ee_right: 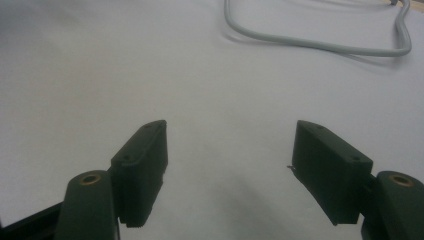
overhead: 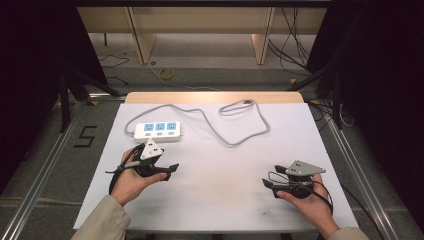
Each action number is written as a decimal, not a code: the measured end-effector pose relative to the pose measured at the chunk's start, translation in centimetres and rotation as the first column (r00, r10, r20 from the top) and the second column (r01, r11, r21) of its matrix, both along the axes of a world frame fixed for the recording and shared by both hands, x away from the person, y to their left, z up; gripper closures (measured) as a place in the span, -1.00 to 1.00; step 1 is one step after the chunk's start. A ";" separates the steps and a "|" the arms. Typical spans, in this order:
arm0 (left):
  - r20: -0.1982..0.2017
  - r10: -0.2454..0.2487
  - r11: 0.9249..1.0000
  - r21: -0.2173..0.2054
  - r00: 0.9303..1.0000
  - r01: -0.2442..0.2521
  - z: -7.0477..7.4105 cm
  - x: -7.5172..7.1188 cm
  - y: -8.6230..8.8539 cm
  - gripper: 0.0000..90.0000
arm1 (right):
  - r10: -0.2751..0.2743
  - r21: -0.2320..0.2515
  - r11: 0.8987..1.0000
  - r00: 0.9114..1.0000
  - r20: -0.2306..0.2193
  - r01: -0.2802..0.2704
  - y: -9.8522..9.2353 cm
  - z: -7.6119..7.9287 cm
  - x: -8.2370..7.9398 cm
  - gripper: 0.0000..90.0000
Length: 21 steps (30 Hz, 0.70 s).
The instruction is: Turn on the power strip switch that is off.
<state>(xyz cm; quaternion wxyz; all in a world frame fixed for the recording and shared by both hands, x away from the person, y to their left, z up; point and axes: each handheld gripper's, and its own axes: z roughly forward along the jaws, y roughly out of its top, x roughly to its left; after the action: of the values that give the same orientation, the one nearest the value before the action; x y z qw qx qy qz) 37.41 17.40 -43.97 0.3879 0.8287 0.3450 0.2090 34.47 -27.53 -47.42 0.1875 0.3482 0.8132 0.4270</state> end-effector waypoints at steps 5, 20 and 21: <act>-0.013 0.004 1.000 -0.001 1.000 -0.004 -0.9 -0.8 0.2 -0.42 | 0.001 0.000 1.000 1.000 0.000 -0.001 0.0 0.0 0.0 -0.30; -0.029 0.049 0.999 0.005 0.998 -0.049 -2.3 -2.0 1.2 -0.42 | 0.005 -0.002 1.000 1.000 -0.007 -0.005 0.0 0.0 0.1 -0.31; -0.028 0.048 0.999 0.004 0.998 -0.048 -2.3 -2.0 1.2 -0.42 | 0.005 -0.003 1.000 1.000 -0.007 -0.005 0.0 0.0 0.1 -0.31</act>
<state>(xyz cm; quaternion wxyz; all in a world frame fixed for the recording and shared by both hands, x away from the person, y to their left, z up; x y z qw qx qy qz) 35.42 18.60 -46.25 0.3766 0.8236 0.3701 0.2073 34.58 -27.53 -47.46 0.1840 0.3472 0.8154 0.4251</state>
